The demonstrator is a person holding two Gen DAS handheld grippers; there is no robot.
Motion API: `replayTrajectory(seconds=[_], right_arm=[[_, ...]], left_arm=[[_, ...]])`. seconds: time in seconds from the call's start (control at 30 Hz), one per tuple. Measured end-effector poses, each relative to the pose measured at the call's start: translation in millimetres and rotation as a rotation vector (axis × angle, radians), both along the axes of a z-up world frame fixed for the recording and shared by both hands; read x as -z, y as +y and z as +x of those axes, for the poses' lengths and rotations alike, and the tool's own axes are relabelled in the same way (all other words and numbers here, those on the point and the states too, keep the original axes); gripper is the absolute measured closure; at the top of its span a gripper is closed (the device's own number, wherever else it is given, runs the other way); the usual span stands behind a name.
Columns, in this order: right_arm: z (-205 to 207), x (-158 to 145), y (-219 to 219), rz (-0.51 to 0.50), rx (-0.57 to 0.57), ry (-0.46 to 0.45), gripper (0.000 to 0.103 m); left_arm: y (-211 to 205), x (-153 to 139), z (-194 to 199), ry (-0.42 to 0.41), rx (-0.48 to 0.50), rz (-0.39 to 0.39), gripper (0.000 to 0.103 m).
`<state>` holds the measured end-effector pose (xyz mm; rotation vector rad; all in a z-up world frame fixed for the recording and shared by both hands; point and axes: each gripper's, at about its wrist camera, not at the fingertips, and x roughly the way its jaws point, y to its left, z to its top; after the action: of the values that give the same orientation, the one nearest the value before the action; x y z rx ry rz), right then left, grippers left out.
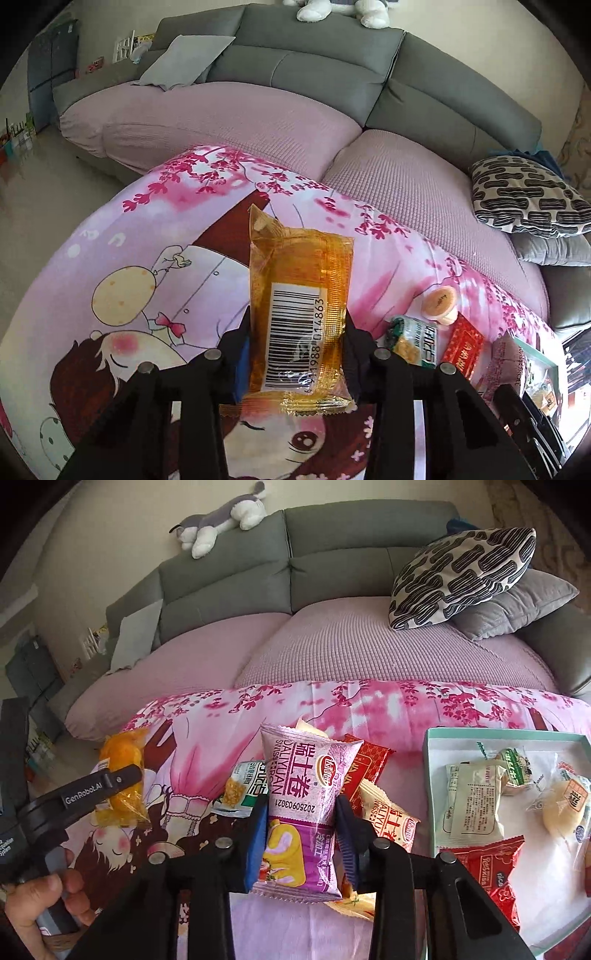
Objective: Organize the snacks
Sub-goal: 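Carry the orange bar pack and purple Dalyuan pack over the tray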
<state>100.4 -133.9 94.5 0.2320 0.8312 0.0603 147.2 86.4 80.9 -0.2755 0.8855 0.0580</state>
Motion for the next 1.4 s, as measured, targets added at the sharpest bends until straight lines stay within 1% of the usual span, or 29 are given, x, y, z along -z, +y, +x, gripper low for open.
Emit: replayTrajectory(seconds=[0.2,0.3,0.53,0.63,0.77,0.9,1.03,1.23,1.4], right_arm=[[-21.5,-9.4,-12.6,-0.003,0.018,-0.011,0.066],[-30.9,-11.3,-24.6,-0.010,0.046,-0.011,0.066],[-48.6,-17.1,-63.7,0.004,0.136,-0.018,0.066],[-56.0,-19.2,-81.7,0.012,0.173,-0.024,0.066],[-66.8,-19.7,-111.5,0.021,0.236,-0.021,0.065],[-80.2,-18.5,-145.1,0.019,0.324,-0.012,0.065],[-93.6,-17.4,-177.9,0.021,0.408,-0.007,0.065],[-115.6,-19.0,-216.4,0.024,0.512,-0.012,0.065],[-126.7,-22.0,-232.9,0.016,0.533,-0.020,0.065]], left_arm=[[-27.3,-9.6,-22.8,-0.025,0.038,-0.020,0.061],[-46.1,-10.4,-25.9,-0.031,0.084,-0.029,0.061],[-85.8,-21.2,-36.0,-0.059,0.173,-0.009,0.061],[-109.0,-27.0,-42.9,-0.077,0.228,-0.001,0.061],[-146.7,-33.5,-53.3,-0.099,0.326,-0.001,0.061],[-185.7,-34.2,-64.7,-0.097,0.434,-0.010,0.061],[-220.6,-33.4,-75.8,-0.096,0.517,0.003,0.061],[-256.0,-29.2,-89.0,-0.087,0.598,0.012,0.061],[-274.8,-25.7,-97.2,-0.081,0.627,0.026,0.061]])
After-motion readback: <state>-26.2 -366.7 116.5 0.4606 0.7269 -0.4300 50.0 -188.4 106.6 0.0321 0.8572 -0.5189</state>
